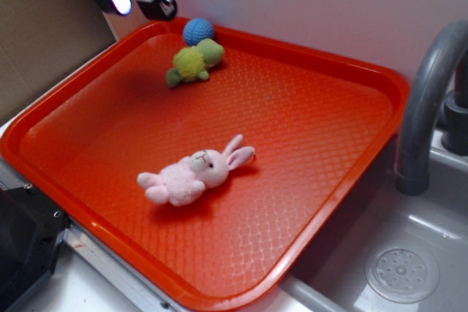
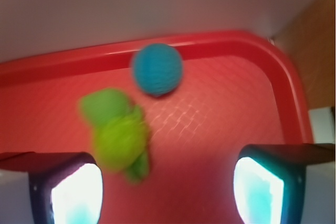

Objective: Grab the blue ball.

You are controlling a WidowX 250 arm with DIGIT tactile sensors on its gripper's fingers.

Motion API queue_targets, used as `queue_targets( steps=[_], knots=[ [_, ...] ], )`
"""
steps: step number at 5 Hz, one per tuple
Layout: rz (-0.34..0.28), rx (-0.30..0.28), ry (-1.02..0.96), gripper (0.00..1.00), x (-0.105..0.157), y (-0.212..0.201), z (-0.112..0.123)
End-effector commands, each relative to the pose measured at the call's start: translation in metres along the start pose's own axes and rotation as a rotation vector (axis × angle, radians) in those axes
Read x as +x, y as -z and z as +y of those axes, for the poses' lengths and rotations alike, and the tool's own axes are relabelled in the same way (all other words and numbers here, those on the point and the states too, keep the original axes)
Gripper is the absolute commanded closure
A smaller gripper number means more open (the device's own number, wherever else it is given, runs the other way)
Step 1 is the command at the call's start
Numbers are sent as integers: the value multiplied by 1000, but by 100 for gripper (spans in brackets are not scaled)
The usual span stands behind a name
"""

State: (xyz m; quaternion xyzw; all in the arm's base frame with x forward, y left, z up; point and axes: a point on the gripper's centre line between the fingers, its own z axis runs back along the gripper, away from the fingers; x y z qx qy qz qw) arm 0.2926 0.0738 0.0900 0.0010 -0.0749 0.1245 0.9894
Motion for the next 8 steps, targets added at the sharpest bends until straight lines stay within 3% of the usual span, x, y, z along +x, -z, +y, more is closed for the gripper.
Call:
queue_targets(
  steps=[1,3,6,8],
  knots=[
    [-43,18,-130,0,30,17,-10],
    [-29,75,-35,0,50,46,-19],
    [-66,51,42,0,65,59,-33],
    [-74,67,66,100,63,64,-33]
  ],
)
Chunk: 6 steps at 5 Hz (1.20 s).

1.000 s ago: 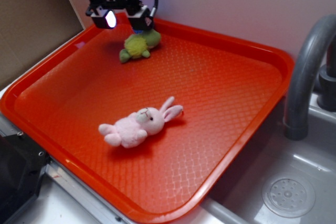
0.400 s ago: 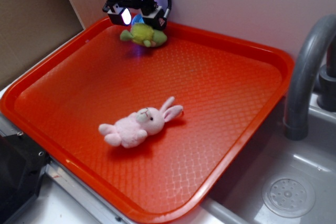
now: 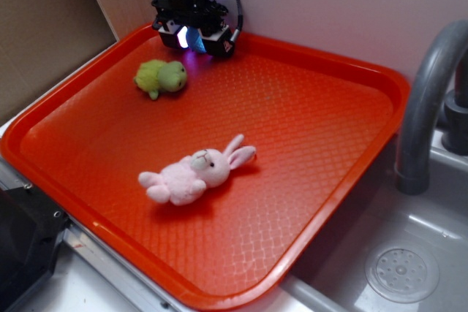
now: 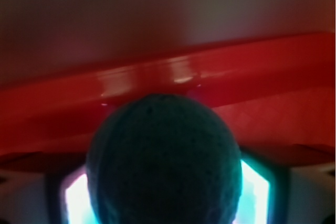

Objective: Grab the blue ball.

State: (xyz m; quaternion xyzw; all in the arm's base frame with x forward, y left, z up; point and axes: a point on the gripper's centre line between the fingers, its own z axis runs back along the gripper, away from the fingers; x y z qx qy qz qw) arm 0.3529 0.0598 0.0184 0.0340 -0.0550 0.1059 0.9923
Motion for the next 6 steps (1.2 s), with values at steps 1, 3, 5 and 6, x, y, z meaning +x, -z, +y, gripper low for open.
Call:
queue_targets(
  steps=[1,3,5,6],
  knots=[
    [-118,-3,40,100,15,-28,-1],
    [-127,-52,72,100,-11,-82,10],
    [-88,-33,283,100,-52,-164,-21],
    [-19,62,362,100,-65,-189,-41]
  ],
)
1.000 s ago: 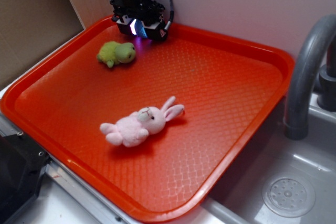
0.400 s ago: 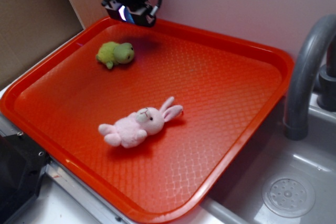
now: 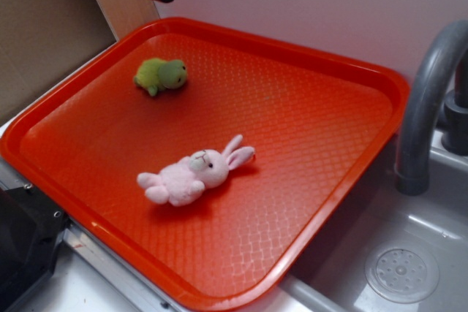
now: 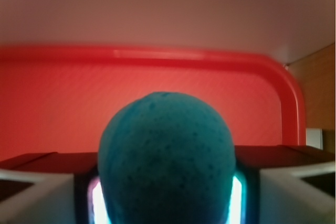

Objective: Grab the blue ball.

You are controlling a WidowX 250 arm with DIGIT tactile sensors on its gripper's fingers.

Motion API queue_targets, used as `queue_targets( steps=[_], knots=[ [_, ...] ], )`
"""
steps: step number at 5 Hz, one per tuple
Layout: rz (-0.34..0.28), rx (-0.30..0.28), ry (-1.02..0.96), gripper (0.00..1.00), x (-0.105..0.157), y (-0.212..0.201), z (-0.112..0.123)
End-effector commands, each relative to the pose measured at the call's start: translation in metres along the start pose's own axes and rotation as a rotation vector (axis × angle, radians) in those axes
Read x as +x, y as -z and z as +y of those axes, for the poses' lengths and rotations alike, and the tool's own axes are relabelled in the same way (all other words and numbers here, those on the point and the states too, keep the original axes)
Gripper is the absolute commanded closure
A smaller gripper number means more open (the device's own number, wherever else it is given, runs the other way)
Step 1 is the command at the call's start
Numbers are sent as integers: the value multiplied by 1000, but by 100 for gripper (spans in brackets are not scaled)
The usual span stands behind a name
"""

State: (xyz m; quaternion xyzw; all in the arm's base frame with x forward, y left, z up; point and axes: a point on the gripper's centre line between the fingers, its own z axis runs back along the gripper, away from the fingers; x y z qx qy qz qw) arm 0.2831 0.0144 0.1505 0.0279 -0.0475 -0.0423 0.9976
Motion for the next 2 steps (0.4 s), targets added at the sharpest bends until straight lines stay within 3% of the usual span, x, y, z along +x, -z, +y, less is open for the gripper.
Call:
queue_targets(
  steps=[1,2],
  knots=[
    [37,101,85,100,-2,-45,-26],
    [33,83,95,100,-6,-39,-25]
  ],
)
